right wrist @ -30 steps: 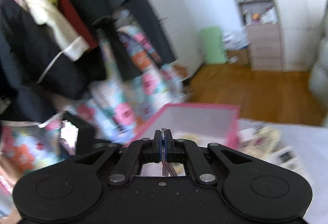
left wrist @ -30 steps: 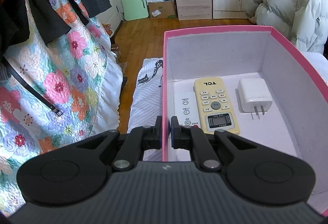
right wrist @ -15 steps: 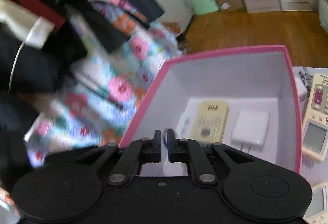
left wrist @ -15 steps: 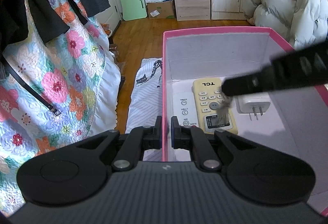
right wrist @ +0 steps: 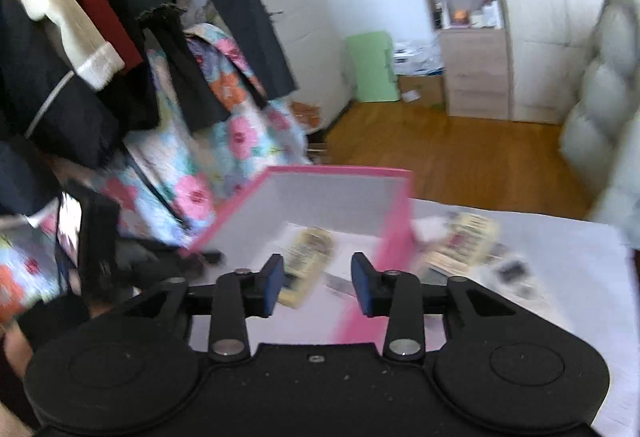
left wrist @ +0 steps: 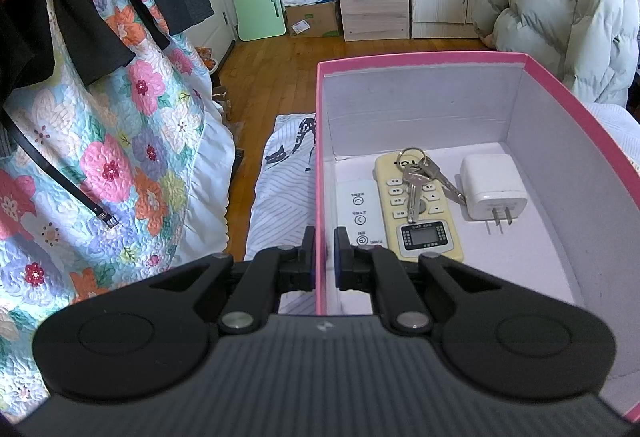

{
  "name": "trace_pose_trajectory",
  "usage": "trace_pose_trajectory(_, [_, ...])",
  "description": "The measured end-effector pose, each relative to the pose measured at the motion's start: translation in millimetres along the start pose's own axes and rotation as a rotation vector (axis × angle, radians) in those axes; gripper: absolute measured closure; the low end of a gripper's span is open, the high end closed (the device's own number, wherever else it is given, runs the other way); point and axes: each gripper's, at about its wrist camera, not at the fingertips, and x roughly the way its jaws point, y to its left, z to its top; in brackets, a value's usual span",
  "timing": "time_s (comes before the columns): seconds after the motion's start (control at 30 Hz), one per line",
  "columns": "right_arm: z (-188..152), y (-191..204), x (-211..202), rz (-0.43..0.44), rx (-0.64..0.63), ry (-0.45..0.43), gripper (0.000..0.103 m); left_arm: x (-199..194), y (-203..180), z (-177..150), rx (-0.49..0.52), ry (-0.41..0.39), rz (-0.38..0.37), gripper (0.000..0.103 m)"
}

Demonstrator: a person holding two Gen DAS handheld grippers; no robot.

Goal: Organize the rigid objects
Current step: 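Lower the right gripper onto the cream QUNDA remote and close it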

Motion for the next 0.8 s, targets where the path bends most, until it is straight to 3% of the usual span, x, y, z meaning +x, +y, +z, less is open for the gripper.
trace_pose_trajectory(0.1, [-24.9,-21.8,-16.4,-0.053,-0.005,0.04,0.047,0.1,-0.2,0.5,0.006,0.002,0.001,0.095])
trace_pose_trajectory(0.23, [-62.8,-45.7,-14.5,-0.147,-0.002,0.117,0.046,0.1,-0.4,0.6,0.007,0.002,0.003,0.095])
trace_pose_trajectory(0.33, [-82.2,-54.5,-4.4,-0.151,0.023,0.173,0.046,0.6,-0.5,0.8,0.012,0.006,0.011,0.095])
trace_pose_trajectory(0.53, [-95.2,-46.9,22.7,-0.132,-0.061,0.224,0.039,0.3,-3.0,0.7,0.021,0.011,0.02,0.095])
trace_pose_trajectory(0.8, [-97.8,-40.8,63.0,-0.211,-0.163,0.275,0.039,2.6,-1.7,2.1,0.024,0.035,0.017,0.095])
